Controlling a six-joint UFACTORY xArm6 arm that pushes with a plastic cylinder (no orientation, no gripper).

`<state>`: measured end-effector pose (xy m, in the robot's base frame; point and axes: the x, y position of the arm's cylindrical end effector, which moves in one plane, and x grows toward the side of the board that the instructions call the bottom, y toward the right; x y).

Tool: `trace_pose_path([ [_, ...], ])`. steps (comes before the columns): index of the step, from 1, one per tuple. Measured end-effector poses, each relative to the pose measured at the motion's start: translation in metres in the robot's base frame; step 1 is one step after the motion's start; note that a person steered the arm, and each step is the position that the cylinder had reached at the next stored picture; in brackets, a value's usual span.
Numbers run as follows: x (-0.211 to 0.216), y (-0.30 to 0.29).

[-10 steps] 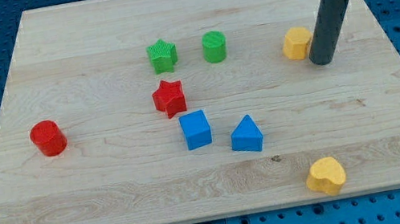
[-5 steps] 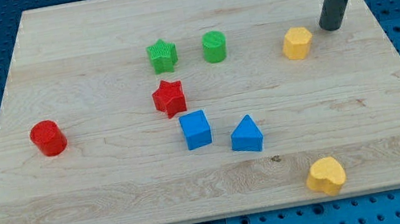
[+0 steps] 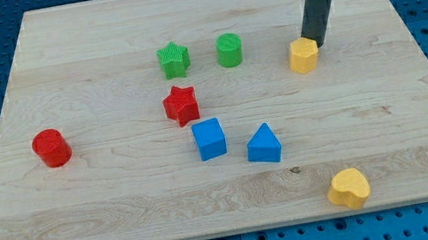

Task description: Slide the hexagon diagonal to the top right of the triangle

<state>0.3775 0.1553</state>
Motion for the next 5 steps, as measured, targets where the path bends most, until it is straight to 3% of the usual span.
trace_pose_path([
  [1,-0.003,0.027],
  [2,0.019,0.058],
  [5,0.201,0.063],
])
